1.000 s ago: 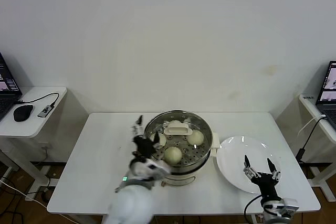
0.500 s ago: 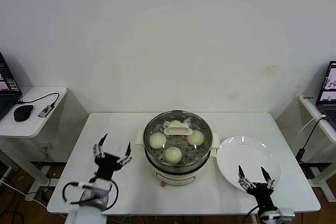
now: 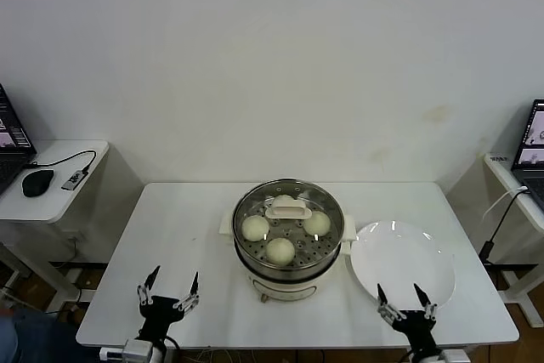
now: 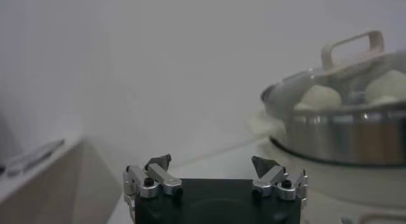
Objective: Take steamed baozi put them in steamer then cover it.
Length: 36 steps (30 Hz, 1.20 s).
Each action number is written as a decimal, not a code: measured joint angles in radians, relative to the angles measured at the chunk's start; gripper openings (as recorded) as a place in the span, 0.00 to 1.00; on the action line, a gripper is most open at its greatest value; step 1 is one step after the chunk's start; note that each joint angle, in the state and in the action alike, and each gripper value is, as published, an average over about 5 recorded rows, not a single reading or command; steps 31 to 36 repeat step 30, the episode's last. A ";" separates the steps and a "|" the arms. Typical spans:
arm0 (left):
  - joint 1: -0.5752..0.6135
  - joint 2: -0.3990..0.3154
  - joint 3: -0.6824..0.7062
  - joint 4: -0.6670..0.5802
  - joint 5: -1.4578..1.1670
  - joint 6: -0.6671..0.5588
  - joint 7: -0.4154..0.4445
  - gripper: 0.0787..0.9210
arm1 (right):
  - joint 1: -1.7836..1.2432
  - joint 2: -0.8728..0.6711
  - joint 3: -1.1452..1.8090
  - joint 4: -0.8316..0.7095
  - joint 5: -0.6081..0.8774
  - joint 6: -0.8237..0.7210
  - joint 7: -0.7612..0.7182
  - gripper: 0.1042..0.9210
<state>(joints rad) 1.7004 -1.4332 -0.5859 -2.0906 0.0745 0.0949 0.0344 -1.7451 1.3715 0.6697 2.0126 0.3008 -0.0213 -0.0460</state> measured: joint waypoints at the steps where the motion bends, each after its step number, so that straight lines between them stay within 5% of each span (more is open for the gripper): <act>1: 0.007 0.000 0.001 0.001 -0.005 -0.001 0.001 0.88 | -0.005 0.001 -0.002 0.004 -0.004 -0.001 0.000 0.88; 36: 0.036 -0.023 0.021 0.009 -0.013 -0.019 0.013 0.88 | -0.028 0.044 -0.001 0.027 -0.089 0.017 -0.005 0.88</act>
